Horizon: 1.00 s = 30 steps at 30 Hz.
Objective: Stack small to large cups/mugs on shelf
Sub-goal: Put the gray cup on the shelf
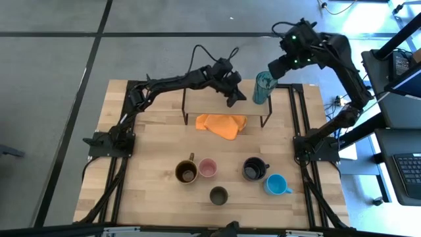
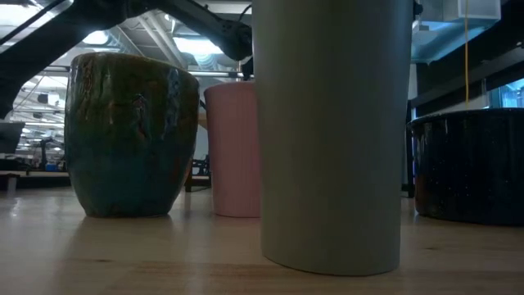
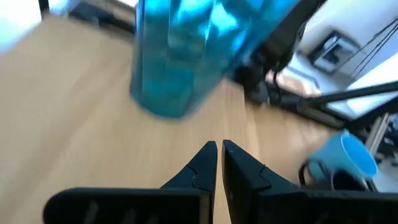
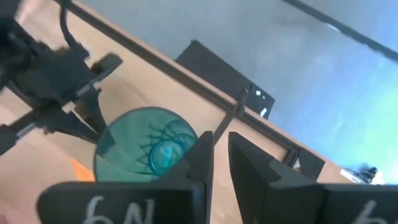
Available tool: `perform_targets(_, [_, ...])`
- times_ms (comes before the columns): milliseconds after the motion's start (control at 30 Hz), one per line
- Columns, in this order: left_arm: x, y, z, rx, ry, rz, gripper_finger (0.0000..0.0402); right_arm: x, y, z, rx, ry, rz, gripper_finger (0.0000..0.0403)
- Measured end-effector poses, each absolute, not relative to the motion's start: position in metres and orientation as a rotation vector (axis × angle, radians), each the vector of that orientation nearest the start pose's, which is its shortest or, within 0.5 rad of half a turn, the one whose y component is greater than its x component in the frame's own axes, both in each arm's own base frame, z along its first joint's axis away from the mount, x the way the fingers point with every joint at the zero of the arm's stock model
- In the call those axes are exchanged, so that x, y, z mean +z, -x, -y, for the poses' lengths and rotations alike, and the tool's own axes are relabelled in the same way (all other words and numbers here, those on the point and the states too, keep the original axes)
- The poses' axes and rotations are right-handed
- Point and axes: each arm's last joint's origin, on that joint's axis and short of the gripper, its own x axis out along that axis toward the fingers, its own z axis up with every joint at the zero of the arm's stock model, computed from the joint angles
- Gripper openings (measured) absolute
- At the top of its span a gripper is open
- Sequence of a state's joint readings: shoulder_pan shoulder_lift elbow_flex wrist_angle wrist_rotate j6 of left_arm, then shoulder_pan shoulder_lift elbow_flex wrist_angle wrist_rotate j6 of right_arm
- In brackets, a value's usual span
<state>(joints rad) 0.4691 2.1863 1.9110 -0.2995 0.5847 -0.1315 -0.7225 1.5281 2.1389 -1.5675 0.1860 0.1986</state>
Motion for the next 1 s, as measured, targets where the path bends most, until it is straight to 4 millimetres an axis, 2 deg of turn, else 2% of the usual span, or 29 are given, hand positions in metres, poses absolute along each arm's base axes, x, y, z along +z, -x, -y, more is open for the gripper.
perform_targets(100, [0.274,-0.447,-0.198,-0.109,0.371,-0.555,0.0018,0.488,-0.166,0.150,-0.920,-0.416,-0.830,0.0052])
perform_targets(300, [0.345,-0.432,-0.144,-0.157,0.201,-0.451,0.0018,0.504,-0.158,0.124,-0.855,-0.384,-0.752,0.0052])
perform_targets(400, [0.362,-0.423,-0.118,-0.173,0.167,-0.428,0.0018,0.509,-0.152,0.107,-0.819,-0.396,-0.713,0.0052])
perform_targets(500, [0.365,-0.413,-0.090,-0.171,0.160,-0.431,0.0018,0.515,-0.146,0.090,-0.776,-0.401,-0.671,0.0052])
perform_targets(667, [0.344,-0.387,-0.047,-0.137,0.236,-0.406,0.0018,0.522,-0.136,0.064,-0.725,-0.418,-0.607,0.0052])
perform_targets(867, [0.318,-0.338,-0.006,-0.026,0.364,-0.325,0.0018,0.525,-0.134,0.042,-0.626,-0.450,-0.579,0.0052])
perform_targets(1000, [0.312,-0.304,0.014,0.059,0.418,-0.300,0.0018,0.521,-0.142,0.027,-0.544,-0.466,-0.606,0.0052])
